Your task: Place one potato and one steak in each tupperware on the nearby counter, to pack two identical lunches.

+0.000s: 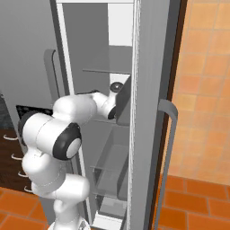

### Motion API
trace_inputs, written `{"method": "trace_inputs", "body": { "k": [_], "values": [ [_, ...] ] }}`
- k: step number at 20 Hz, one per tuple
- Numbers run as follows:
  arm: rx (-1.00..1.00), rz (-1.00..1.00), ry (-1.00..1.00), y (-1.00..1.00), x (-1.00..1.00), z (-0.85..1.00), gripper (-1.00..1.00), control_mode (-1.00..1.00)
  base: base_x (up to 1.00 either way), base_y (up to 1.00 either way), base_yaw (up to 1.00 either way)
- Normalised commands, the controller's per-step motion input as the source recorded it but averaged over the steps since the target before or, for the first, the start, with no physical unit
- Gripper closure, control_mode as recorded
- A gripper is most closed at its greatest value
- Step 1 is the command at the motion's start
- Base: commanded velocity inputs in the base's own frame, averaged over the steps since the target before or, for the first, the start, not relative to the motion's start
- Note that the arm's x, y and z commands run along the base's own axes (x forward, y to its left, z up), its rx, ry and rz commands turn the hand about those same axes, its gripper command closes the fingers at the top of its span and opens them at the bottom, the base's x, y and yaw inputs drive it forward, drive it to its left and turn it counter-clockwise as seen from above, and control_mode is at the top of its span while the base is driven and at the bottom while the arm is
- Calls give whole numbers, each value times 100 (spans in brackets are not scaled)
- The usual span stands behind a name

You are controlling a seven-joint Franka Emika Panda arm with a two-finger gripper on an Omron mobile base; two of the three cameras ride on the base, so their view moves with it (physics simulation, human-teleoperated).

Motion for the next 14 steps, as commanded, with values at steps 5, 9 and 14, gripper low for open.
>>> {"method": "trace_inputs", "body": {
  "k": [5,9,14],
  "values": [
    [0,0,0,0,43,-33,-100,-100,0,0,0],
    [0,0,0,0,44,-34,-100,-100,0,0,0],
    [0,0,0,0,27,-49,100,-100,0,0,0]
  ]
}}
